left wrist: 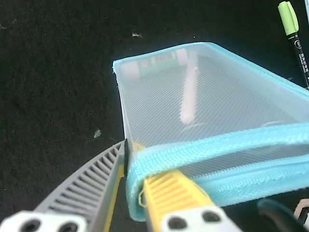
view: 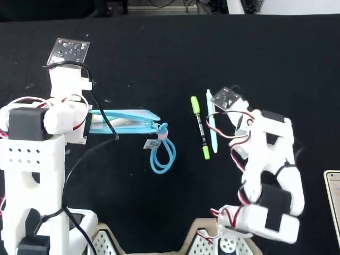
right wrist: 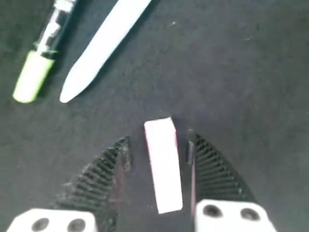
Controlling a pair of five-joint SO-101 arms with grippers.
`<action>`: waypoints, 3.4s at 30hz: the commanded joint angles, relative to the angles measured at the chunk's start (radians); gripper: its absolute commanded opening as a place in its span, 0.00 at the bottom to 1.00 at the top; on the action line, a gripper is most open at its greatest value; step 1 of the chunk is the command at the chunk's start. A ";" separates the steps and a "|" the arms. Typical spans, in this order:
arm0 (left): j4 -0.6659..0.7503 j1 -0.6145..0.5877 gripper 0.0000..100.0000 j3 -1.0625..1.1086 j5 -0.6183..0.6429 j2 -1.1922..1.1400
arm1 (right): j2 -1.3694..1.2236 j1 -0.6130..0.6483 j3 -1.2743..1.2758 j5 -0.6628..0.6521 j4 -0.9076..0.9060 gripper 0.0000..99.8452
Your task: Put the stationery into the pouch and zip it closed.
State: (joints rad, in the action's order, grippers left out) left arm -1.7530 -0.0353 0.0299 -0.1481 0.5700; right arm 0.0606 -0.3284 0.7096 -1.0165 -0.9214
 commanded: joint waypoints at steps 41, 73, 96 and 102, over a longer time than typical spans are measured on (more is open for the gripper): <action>-0.006 -0.002 0.03 0.004 -0.008 -0.006 | -0.409 -0.358 -0.510 0.328 -0.325 0.16; -0.005 0.004 0.03 0.028 -0.008 -0.006 | 0.865 0.250 -0.272 0.624 -0.477 0.01; -0.006 0.002 0.03 0.030 -0.002 -0.006 | 1.283 1.053 0.384 0.988 0.646 0.01; -0.006 0.002 0.03 0.030 -0.002 -0.006 | 1.291 1.054 0.372 0.988 0.720 0.01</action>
State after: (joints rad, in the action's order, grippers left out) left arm -1.7515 -0.0368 0.0514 -0.1450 0.5731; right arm 1.3311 0.7181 1.1285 -0.0391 -0.2447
